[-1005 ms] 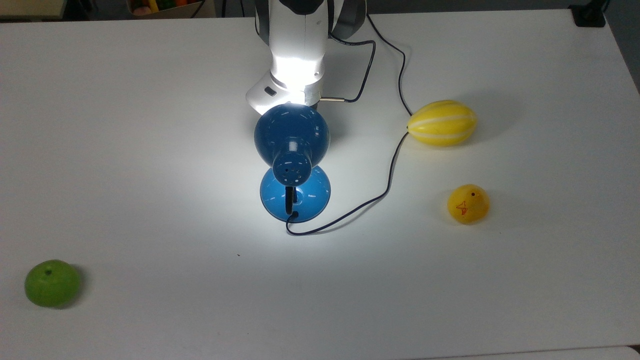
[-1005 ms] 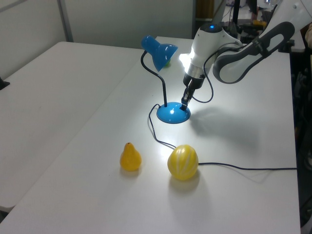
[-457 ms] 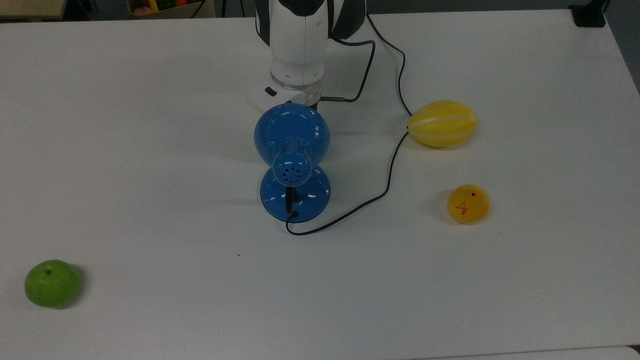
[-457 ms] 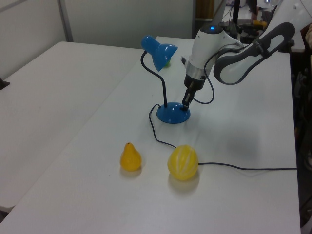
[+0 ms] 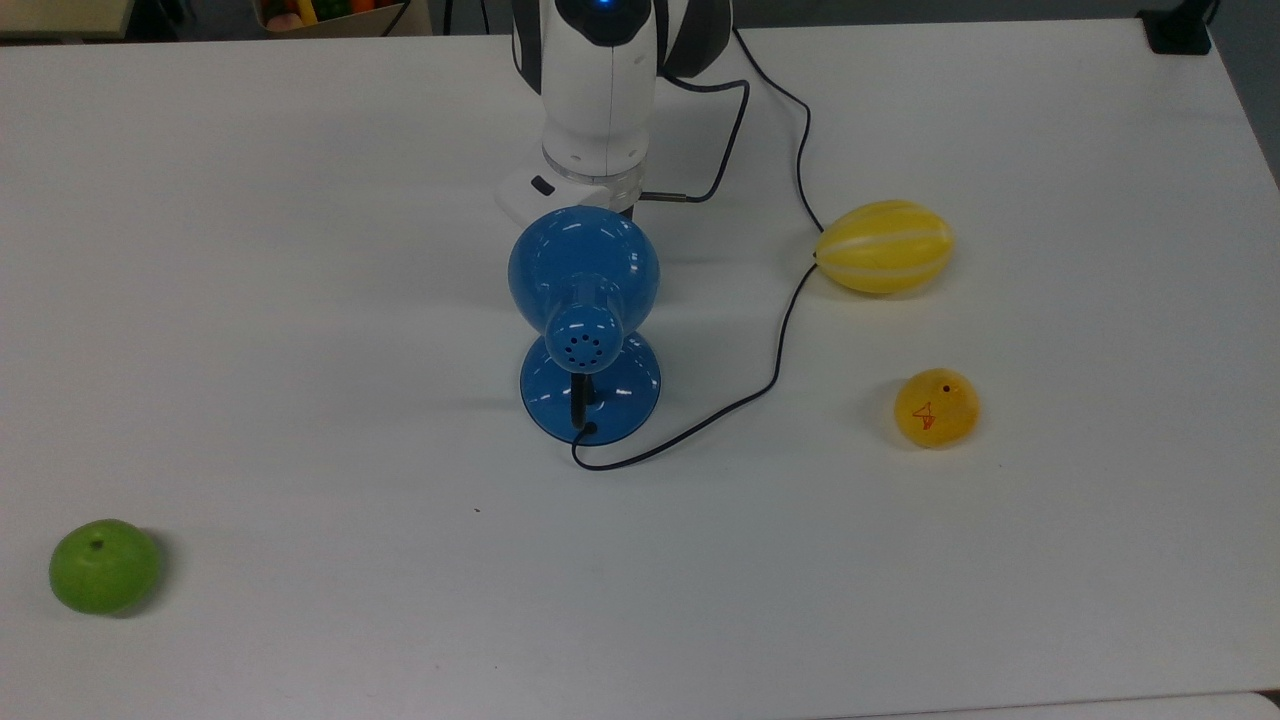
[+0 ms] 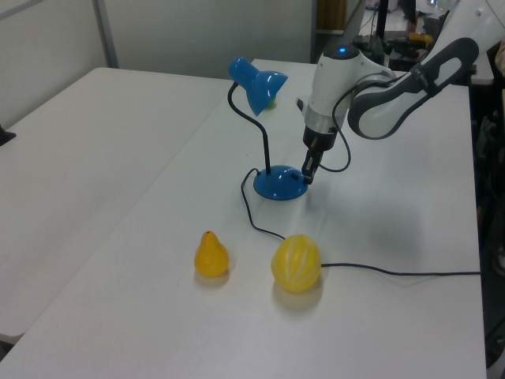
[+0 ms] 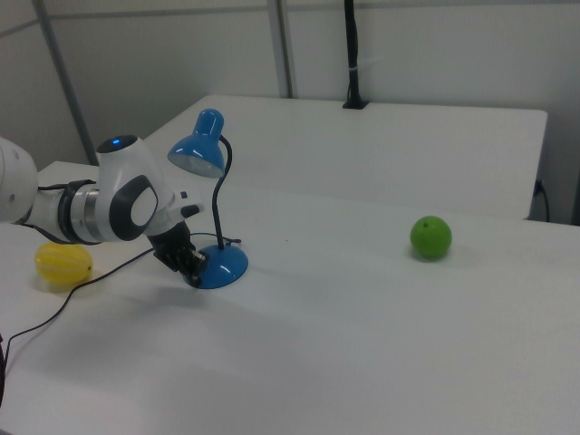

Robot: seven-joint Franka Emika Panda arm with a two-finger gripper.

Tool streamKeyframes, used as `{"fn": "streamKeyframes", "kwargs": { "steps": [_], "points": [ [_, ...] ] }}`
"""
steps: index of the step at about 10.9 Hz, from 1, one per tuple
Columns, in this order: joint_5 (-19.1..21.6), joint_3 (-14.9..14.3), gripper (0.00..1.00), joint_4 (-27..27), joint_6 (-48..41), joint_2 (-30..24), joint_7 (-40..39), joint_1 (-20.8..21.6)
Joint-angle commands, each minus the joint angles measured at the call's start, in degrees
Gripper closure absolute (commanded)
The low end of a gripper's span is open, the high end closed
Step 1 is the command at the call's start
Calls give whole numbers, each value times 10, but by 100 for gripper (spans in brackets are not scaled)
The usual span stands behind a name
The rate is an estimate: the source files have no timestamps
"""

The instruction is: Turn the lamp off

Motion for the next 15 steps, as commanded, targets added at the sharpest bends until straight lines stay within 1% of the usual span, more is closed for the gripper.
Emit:
{"fn": "streamKeyframes", "kwargs": {
  "steps": [1, 5, 9, 10, 11, 12, 14, 15],
  "points": [
    [-11, 0, 100, -3, -88, -37, 19, 6],
    [-7, 1, 100, 79, -288, -86, 19, 10],
    [4, 1, 100, 196, -436, -107, 13, 9],
    [16, 0, 100, 226, -458, -108, 12, 6],
    [36, -4, 100, 244, -480, -115, 4, 4],
    [48, -9, 100, 249, -494, -131, -15, 1],
    [56, -11, 99, 248, -521, -157, -63, -17],
    [57, -10, 91, 248, -523, -167, -66, -25]
  ]
}}
